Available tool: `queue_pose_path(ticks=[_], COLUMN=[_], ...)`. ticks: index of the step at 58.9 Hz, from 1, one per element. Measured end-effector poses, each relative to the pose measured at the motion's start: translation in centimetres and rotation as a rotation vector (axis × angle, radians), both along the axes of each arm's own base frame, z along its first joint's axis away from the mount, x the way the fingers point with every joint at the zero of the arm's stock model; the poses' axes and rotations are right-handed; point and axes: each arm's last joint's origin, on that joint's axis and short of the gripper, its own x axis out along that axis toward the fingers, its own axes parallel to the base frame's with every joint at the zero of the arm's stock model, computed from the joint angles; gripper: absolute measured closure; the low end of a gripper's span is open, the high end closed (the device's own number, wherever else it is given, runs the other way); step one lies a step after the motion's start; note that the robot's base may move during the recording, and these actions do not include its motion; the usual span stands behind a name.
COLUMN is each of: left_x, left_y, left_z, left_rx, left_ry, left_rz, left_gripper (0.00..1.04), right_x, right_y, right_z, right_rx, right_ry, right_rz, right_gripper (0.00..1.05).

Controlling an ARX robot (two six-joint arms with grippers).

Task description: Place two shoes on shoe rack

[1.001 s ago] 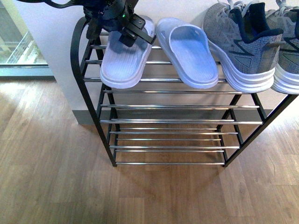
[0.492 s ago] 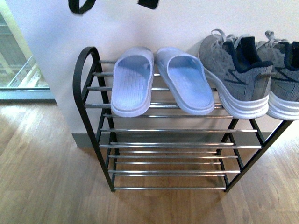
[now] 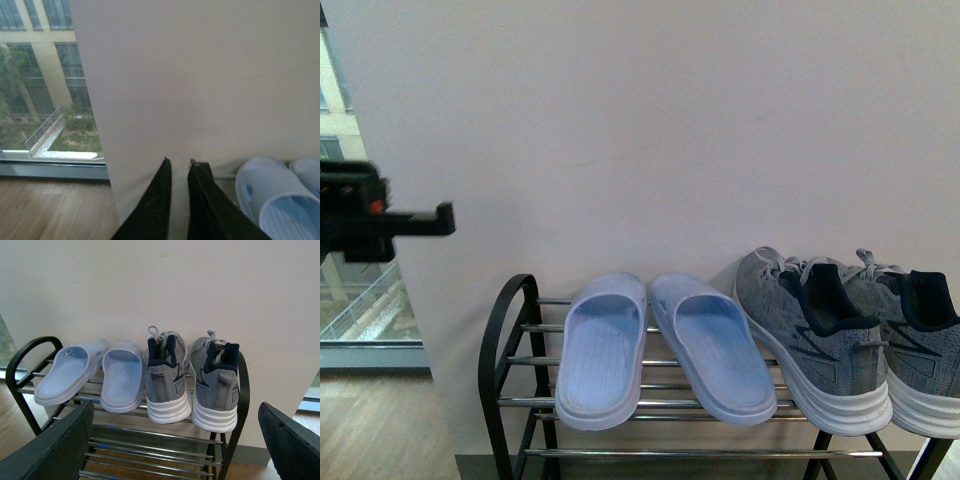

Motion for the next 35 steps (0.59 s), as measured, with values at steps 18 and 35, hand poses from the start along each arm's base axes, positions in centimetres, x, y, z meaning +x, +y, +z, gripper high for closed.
queue_pose_path(ticks=[18,35], left_x=[-5.1,-8.8], left_y=[3.4,5.1], left_z=[-1.1,-2.5], left_rx=[-0.003,-0.003], left_ry=[0.013,0.024], left_rz=[0.011,0.011], left_gripper=[1.03,1.03], right_x=[0.0,0.0], right_y=[0.0,0.0], right_z=[0.0,0.0], right_rx=[0.000,0.000], right_ry=[0.000,0.000], right_rz=[0.000,0.000], right_gripper=[0.09,0.09])
